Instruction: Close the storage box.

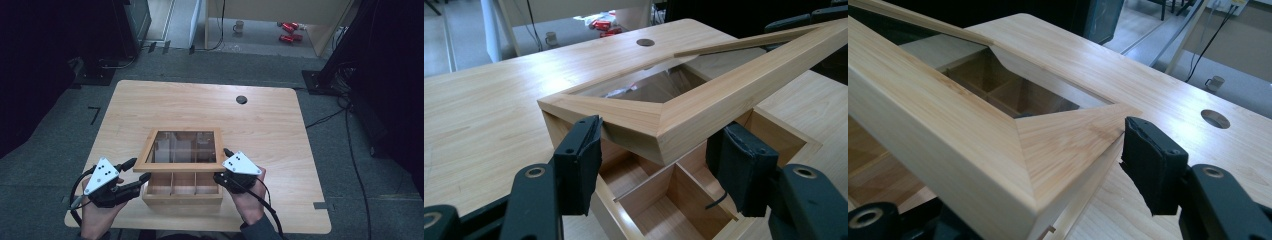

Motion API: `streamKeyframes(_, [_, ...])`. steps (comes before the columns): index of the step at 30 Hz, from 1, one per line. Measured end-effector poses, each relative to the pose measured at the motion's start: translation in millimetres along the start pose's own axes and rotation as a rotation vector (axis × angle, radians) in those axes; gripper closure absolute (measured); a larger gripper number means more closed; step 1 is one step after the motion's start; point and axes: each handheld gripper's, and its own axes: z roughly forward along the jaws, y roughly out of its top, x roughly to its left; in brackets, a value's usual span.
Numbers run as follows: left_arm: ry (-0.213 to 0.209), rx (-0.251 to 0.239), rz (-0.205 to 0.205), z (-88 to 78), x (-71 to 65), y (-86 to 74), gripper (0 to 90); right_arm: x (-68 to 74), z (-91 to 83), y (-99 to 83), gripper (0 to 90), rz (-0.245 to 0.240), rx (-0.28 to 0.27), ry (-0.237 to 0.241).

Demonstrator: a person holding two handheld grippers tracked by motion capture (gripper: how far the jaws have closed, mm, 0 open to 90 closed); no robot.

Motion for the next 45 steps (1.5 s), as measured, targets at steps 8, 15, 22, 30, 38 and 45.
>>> streamKeyframes(8, [0.003,0.015,-0.003,0.2,-2.4,-5.6,39.3,2.8,-6.0,-4.6,46.9,-0.002,0.015,0.007])
streamKeyframes(15, [0.007,0.025,-0.008,0.9,-4.8,-12.5,39.2,6.4,-11.6,-11.5,46.5,0.013,0.028,0.017])
streamKeyframes(22, [0.01,0.035,-0.008,1.6,-6.4,-17.1,39.2,9.7,-16.5,-15.7,45.8,0.024,0.032,0.026])
streamKeyframes(30, [0.009,0.039,-0.018,2.7,-8.0,-24.4,39.1,14.3,-21.4,-22.2,45.6,0.031,0.04,0.035])
streamKeyframes(38, [0.013,0.045,-0.014,4.0,-10.1,-32.6,39.0,17.8,-23.8,-29.6,45.6,0.038,0.046,0.042])
streamKeyframes(45, [0.009,0.051,-0.016,5.7,-10.6,-39.1,38.4,20.3,-23.3,-36.6,45.7,0.041,0.052,0.044])
